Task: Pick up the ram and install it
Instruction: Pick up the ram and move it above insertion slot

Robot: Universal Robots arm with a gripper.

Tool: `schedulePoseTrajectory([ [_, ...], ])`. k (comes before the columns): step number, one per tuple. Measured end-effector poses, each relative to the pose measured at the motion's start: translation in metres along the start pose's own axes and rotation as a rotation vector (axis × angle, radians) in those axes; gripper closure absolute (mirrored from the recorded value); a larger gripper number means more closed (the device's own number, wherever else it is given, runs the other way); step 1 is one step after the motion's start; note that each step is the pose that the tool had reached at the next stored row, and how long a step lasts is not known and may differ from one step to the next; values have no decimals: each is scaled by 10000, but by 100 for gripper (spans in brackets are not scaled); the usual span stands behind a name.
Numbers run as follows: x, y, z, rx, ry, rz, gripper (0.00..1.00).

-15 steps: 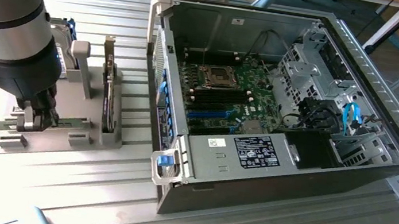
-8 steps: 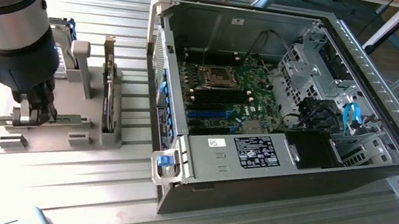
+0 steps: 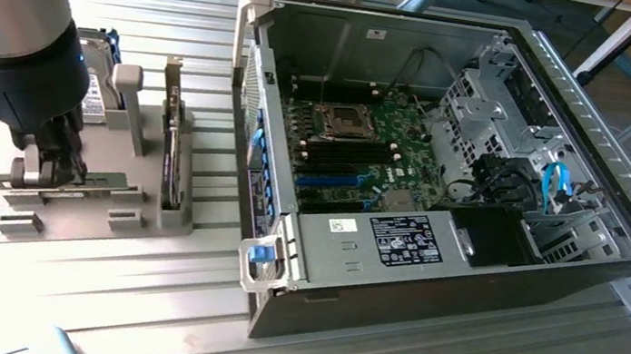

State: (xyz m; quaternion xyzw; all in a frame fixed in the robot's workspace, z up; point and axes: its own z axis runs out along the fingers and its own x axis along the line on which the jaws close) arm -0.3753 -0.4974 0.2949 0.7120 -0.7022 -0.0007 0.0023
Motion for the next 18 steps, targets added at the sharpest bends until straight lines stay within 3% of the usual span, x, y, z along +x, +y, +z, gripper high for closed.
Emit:
schedulePoseTrajectory([
  [18,1,2,-409,0,-7,155,88],
])
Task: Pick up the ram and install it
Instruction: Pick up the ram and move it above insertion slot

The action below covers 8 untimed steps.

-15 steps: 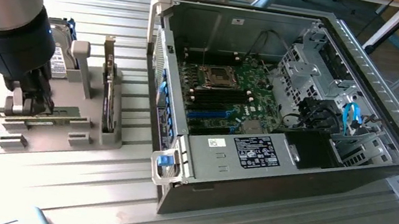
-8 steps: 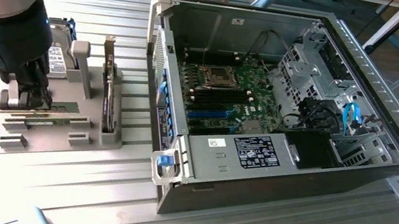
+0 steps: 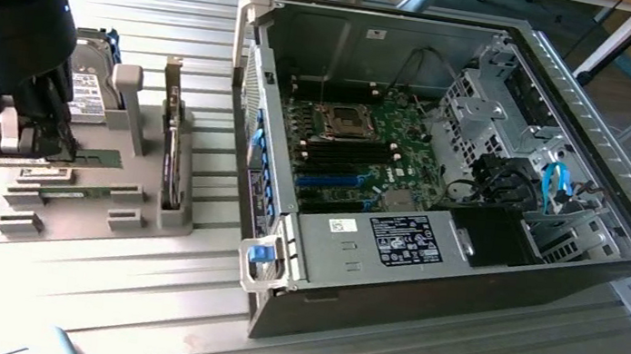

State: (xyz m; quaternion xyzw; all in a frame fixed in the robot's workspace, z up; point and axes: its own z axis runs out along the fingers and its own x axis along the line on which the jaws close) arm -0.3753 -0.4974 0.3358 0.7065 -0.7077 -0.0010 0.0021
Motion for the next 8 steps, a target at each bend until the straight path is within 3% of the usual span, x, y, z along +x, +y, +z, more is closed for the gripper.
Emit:
schedulePoseTrajectory([
  [8,1,1,-237,-1,0,100,88],
])
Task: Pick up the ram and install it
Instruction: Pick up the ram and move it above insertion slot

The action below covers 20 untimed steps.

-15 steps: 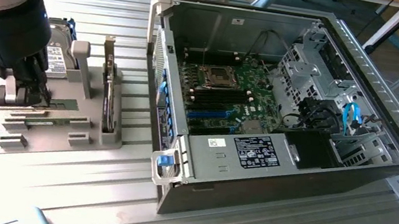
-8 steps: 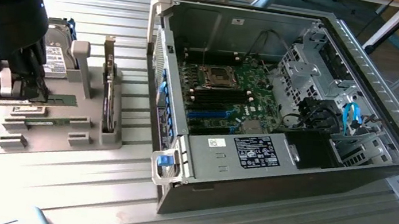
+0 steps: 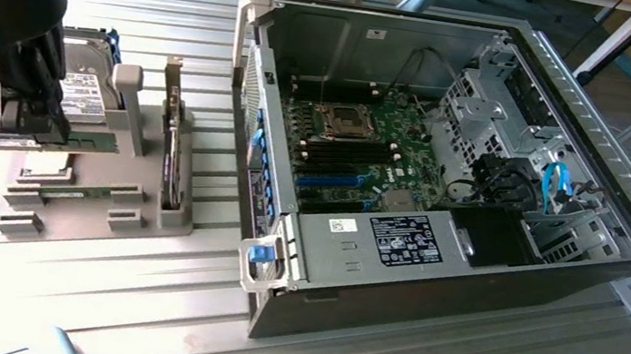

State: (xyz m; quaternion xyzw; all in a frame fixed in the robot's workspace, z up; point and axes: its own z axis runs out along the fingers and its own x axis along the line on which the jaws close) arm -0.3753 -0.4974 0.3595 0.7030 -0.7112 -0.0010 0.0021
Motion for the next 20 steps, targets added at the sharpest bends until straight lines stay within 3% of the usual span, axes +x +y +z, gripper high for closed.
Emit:
schedulePoseTrajectory([
  [9,0,1,-208,1,-1,104,88],
  [20,1,-7,-225,0,0,106,88],
])
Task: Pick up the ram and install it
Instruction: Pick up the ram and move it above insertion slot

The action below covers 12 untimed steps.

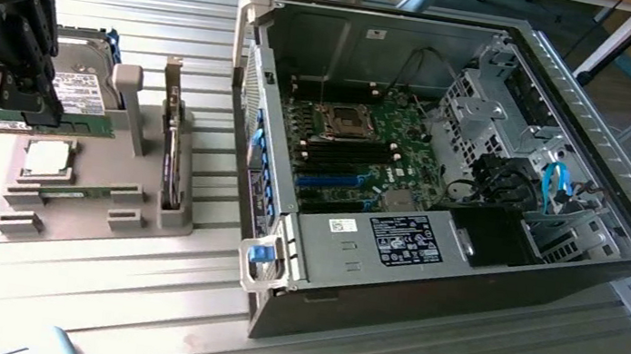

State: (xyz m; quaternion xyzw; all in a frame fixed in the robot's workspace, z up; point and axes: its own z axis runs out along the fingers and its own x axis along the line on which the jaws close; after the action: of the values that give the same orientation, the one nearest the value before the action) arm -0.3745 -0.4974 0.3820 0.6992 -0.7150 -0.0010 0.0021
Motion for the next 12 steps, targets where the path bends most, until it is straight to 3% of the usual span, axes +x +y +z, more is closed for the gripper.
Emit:
schedulePoseTrajectory([
  [7,8,-50,1,-3,-1,1,88],
  [12,20,-132,0,-13,0,0,88],
])
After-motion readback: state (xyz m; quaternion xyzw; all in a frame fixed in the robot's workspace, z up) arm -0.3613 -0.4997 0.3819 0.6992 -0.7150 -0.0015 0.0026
